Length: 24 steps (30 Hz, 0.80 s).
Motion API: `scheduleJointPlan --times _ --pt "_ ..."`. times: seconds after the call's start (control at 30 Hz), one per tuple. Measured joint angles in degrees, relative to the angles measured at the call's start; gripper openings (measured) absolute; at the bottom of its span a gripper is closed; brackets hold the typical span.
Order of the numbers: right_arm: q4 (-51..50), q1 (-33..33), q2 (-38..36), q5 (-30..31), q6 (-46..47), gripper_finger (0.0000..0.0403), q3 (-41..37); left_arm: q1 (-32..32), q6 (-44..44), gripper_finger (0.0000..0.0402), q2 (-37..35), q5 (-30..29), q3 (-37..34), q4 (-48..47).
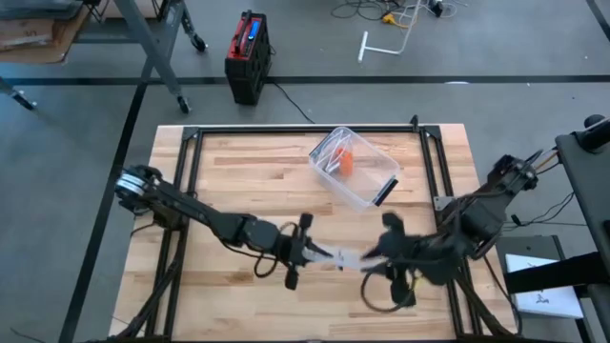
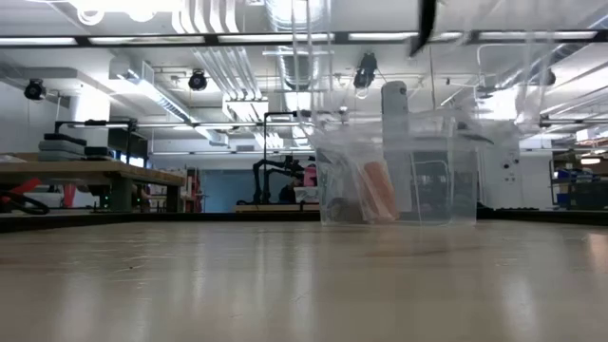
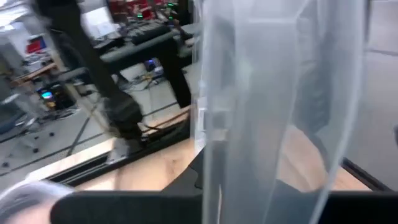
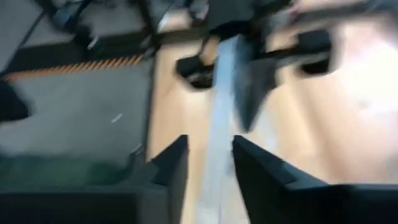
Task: Roll bandage
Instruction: Close the transparent bin on the table
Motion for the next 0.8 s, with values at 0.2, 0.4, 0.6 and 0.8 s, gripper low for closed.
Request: scheduleJointPlan --times 0.2,0.4,0.6,0.8 --pt "-6.1 3.3 -4.1 17.8 -5.9 0.0186 1.4 3.1 -7.8 0.0002 -11.1 -2.4 -5.5 1.9" --pt "-13.8 9.2 -12.3 38.3 2.5 0.0228 -10.1 10.9 -22.1 0.0001 -20.8 -3.3 -17.3 18.1" --pt "-4.5 5.3 -17.8 48.4 4.0 0.023 -25.4 18.9 -32.7 0.0 -21.7 -8.9 -23.6 29.6" --pt "28.7 -3.5 -15.7 49.5 -25.7 0.0216 -32.6 21.0 -31.7 0.0 -16.1 -17.0 -18.7 33.0"
